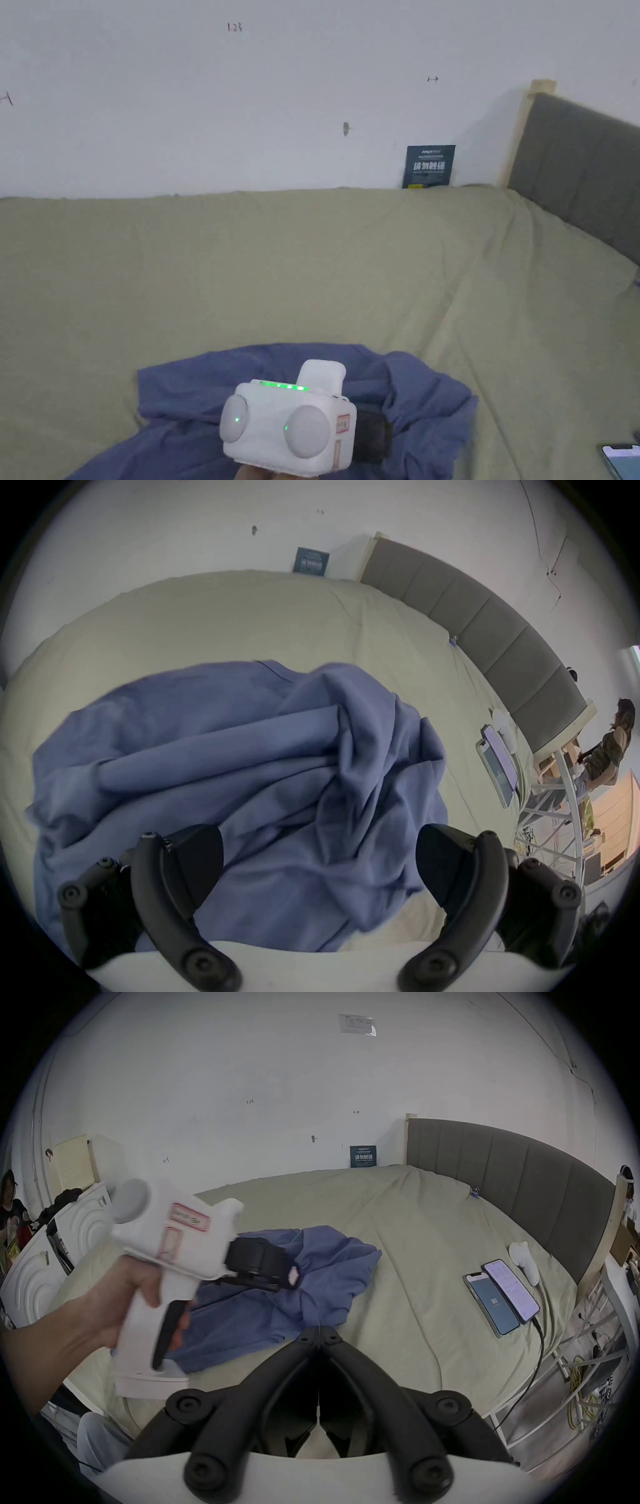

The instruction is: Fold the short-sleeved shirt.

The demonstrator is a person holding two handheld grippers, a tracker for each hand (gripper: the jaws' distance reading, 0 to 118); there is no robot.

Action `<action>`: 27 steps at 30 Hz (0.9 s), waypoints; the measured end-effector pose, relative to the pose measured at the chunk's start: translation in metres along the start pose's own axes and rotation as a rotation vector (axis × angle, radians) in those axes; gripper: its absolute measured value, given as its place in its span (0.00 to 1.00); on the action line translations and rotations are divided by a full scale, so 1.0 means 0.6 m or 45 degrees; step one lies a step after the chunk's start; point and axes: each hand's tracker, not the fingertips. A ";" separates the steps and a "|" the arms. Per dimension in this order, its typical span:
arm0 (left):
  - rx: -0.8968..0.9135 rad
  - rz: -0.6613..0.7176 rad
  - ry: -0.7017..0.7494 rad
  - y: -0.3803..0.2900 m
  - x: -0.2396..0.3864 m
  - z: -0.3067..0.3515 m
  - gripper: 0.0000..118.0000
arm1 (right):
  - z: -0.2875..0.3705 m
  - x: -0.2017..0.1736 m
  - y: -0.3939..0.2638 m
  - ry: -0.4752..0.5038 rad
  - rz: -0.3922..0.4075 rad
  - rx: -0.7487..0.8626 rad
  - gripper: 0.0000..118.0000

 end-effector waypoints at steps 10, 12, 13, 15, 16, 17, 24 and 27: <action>0.348 0.062 0.314 -0.140 -0.106 0.340 0.00 | 0.051 -0.017 0.022 0.035 0.078 0.091 0.01; 0.406 0.108 0.371 -0.175 -0.134 0.392 0.00 | 0.061 -0.024 0.021 0.034 0.094 0.107 0.01; 0.420 0.127 0.402 -0.192 -0.150 0.412 0.00 | 0.066 -0.026 0.020 0.037 0.089 0.110 0.01; 0.415 0.157 0.460 -0.221 -0.179 0.442 0.00 | 0.073 -0.031 0.017 0.057 0.070 0.121 0.01; 0.417 0.184 0.494 -0.235 -0.195 0.453 0.00 | 0.074 -0.035 0.016 0.060 0.074 0.118 0.01; 0.419 0.217 0.516 -0.248 -0.210 0.462 0.00 | 0.074 -0.040 0.015 0.063 0.081 0.117 0.01; 0.358 0.333 0.553 -0.292 -0.284 0.461 0.00 | 0.069 -0.070 0.008 0.106 0.151 0.096 0.01; 0.314 0.341 0.554 -0.293 -0.308 0.440 0.00 | 0.060 -0.079 0.010 0.117 0.166 0.087 0.01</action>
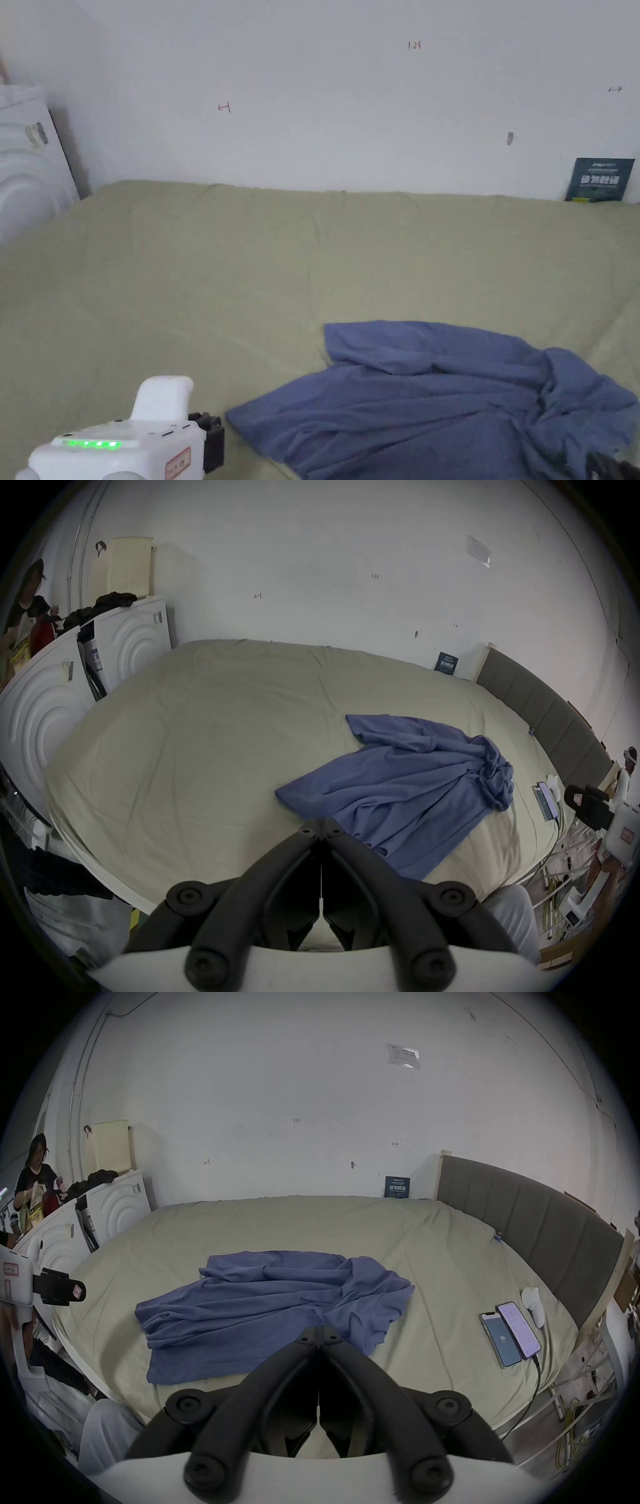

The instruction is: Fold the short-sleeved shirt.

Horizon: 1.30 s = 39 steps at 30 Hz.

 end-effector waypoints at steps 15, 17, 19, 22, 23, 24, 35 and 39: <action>-0.373 -0.020 0.118 0.065 -0.023 -0.296 0.95 | -0.091 -0.003 -0.006 0.016 -0.005 -0.125 0.01; -0.423 -0.025 0.122 0.058 -0.028 -0.329 0.95 | -0.101 -0.002 -0.010 0.009 -0.003 -0.146 0.01; -0.474 -0.062 0.137 0.046 -0.023 -0.346 0.96 | -0.108 -0.001 -0.013 0.012 0.003 -0.165 0.01; -0.427 -0.145 0.130 0.050 -0.006 -0.318 0.87 | -0.113 0.000 -0.019 0.019 0.004 -0.181 0.01; -0.427 -0.154 0.114 0.049 -0.002 -0.308 0.77 | -0.115 0.000 -0.022 0.017 0.003 -0.188 0.01; -0.401 -0.169 0.094 0.048 0.005 -0.296 0.64 | -0.115 0.000 -0.025 0.018 -0.001 -0.193 0.01; -0.379 -0.142 0.031 0.048 0.016 -0.262 0.03 | -0.111 0.050 -0.004 -0.033 -0.054 -0.220 0.01; -0.404 -0.106 0.032 0.043 0.013 -0.278 0.03 | -0.157 0.087 0.029 -0.097 -0.027 -0.226 0.01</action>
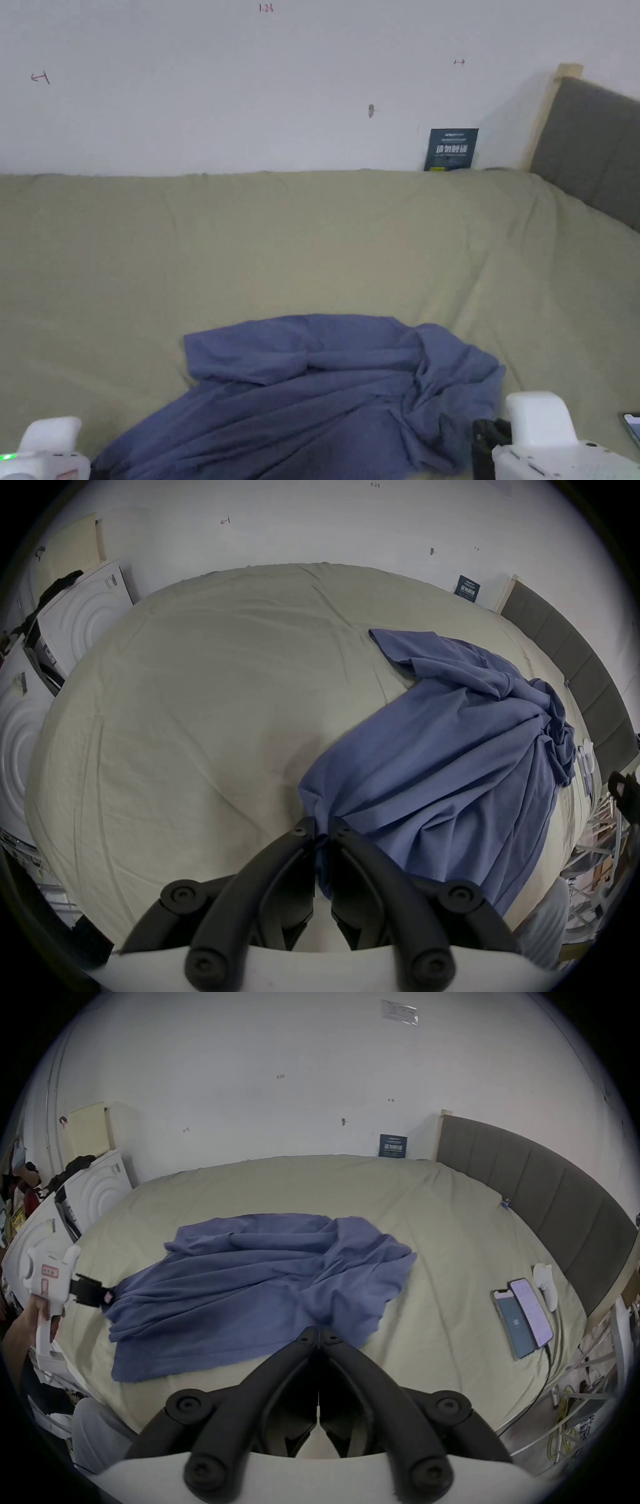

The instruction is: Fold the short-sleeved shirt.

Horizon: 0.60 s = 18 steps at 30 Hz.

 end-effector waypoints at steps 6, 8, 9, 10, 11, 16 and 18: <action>0.004 -0.021 0.007 -0.001 0.003 -0.003 0.03 | -0.114 0.069 0.086 -0.020 0.027 -0.077 0.01; 0.000 -0.020 -0.003 0.002 -0.001 -0.004 0.03 | -0.165 0.098 0.124 -0.029 0.035 -0.111 0.01; -0.001 -0.006 -0.016 0.002 -0.003 -0.004 0.03 | -0.189 0.112 0.141 -0.049 0.042 -0.135 0.01; -0.004 -0.004 -0.022 0.002 -0.006 -0.005 0.03 | -0.214 0.126 0.159 -0.052 0.051 -0.150 0.01; -0.004 -0.006 -0.027 0.002 -0.007 -0.006 0.03 | -0.235 0.137 0.173 -0.049 0.067 -0.176 0.01; -0.011 -0.036 -0.026 0.004 0.001 -0.010 0.03 | -0.347 0.162 0.209 0.006 0.171 -0.270 1.00; -0.011 -0.063 -0.017 0.004 0.005 -0.012 0.03 | -0.374 0.160 0.192 -0.007 0.196 -0.448 1.00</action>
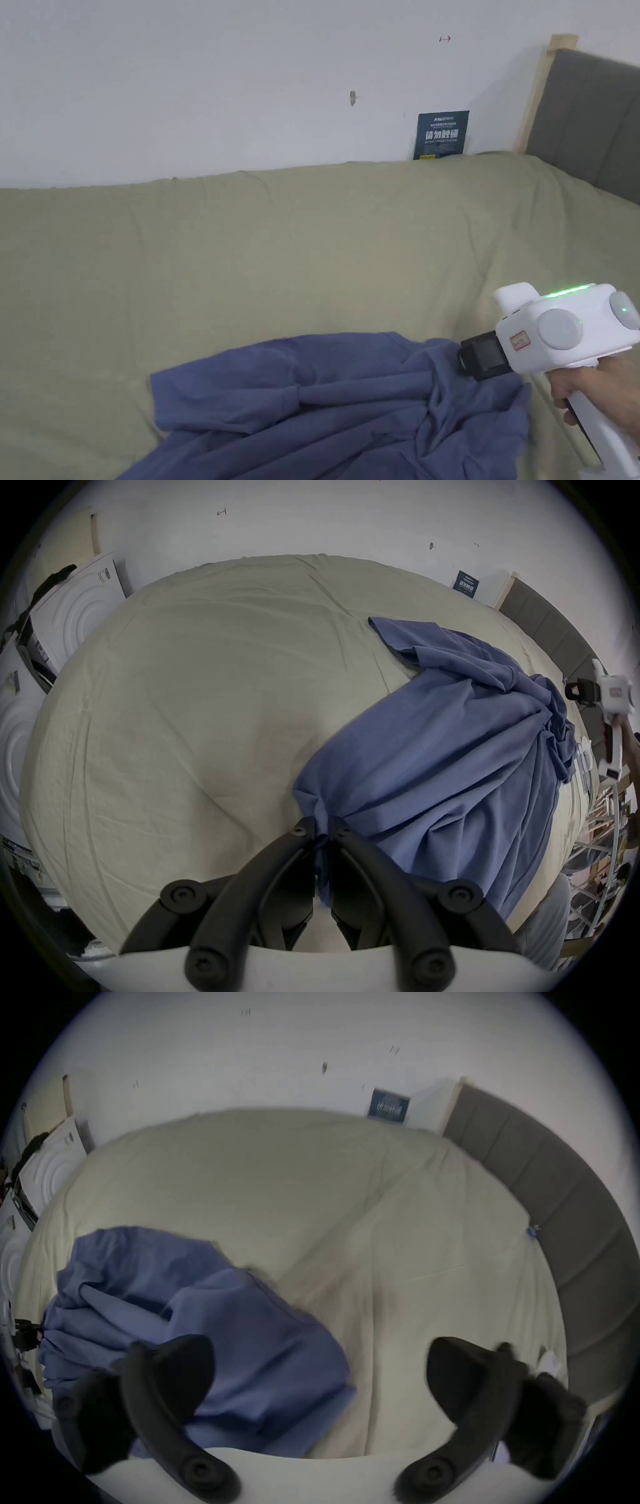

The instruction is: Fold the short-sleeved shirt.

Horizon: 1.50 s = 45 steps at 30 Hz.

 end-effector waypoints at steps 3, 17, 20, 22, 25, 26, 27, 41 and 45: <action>-0.004 -0.018 -0.001 0.001 -0.001 -0.003 0.03 | -0.044 -0.032 0.016 0.014 0.132 -0.051 1.00; -0.015 0.050 -0.004 0.013 -0.019 0.020 0.03 | 0.104 -0.040 0.023 -0.004 0.201 0.152 0.10; 0.048 0.103 0.011 0.020 -0.032 0.056 0.03 | 0.181 -0.014 0.021 0.007 0.148 0.222 0.10; 0.106 0.120 0.033 0.031 -0.036 0.091 0.03 | 0.235 0.002 0.018 0.008 0.136 0.278 0.10; 0.203 0.105 0.073 0.054 -0.040 0.151 0.03 | 0.323 0.007 0.002 -0.012 0.119 0.370 0.10; 0.237 0.099 0.091 0.061 -0.042 0.169 0.03 | 0.345 0.009 -0.003 -0.010 0.118 0.392 0.10; 0.276 0.091 0.115 0.069 -0.044 0.189 0.03 | 0.369 0.010 -0.007 -0.007 0.112 0.416 0.10; 0.618 0.170 0.242 0.160 -0.079 0.469 0.03 | 0.607 0.054 -0.024 0.044 -0.013 0.685 0.10; 0.684 0.160 0.264 0.186 -0.075 0.531 0.03 | 0.656 0.043 -0.014 0.017 0.003 0.751 0.10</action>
